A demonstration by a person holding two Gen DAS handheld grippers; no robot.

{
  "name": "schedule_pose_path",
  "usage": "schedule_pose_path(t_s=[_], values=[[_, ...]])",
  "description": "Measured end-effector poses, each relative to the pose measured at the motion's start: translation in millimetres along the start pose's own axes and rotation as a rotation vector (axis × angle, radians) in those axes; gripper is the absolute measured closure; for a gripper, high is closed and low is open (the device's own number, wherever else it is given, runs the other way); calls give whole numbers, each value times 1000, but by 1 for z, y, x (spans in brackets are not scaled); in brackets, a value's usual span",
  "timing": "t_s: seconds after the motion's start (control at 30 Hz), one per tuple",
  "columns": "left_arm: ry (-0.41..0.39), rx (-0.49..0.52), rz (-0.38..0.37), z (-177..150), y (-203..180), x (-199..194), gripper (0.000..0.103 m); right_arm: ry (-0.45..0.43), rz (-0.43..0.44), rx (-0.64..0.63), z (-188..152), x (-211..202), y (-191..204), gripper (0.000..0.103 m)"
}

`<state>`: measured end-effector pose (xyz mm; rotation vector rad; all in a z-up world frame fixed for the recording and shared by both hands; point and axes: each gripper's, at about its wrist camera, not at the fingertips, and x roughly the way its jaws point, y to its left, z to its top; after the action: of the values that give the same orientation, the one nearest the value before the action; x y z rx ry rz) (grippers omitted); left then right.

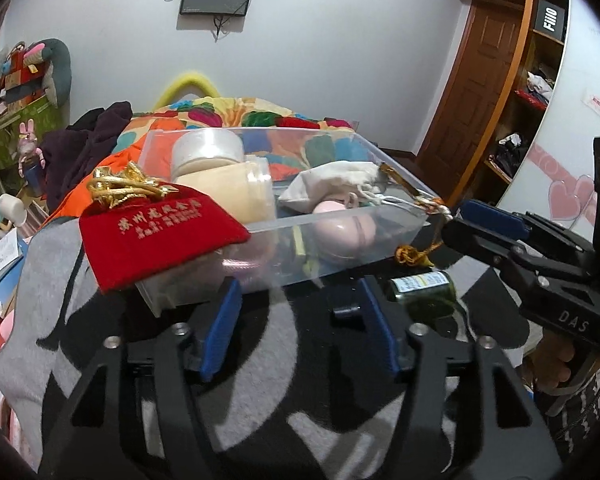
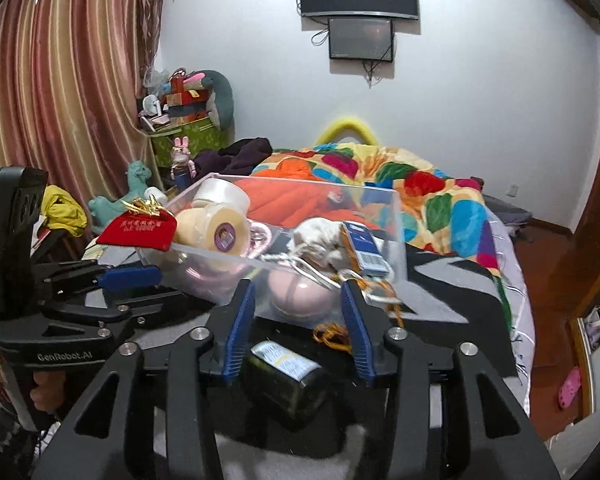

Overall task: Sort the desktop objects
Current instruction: 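Grasp the dark green bottle with the left gripper while the right grasps the yellow gourd ornament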

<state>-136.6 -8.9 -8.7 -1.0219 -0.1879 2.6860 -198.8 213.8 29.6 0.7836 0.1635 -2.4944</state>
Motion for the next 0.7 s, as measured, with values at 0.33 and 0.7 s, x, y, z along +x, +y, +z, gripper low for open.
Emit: schedule_pose_path(t_s=[0.33,0.7], values=[[8,97,12,-11,-47,1,15,39,-67,46,-29,-11,-36,53],[52,155,24,-13,-84,26,12,76,-86,75,-56,-10,-64,53]])
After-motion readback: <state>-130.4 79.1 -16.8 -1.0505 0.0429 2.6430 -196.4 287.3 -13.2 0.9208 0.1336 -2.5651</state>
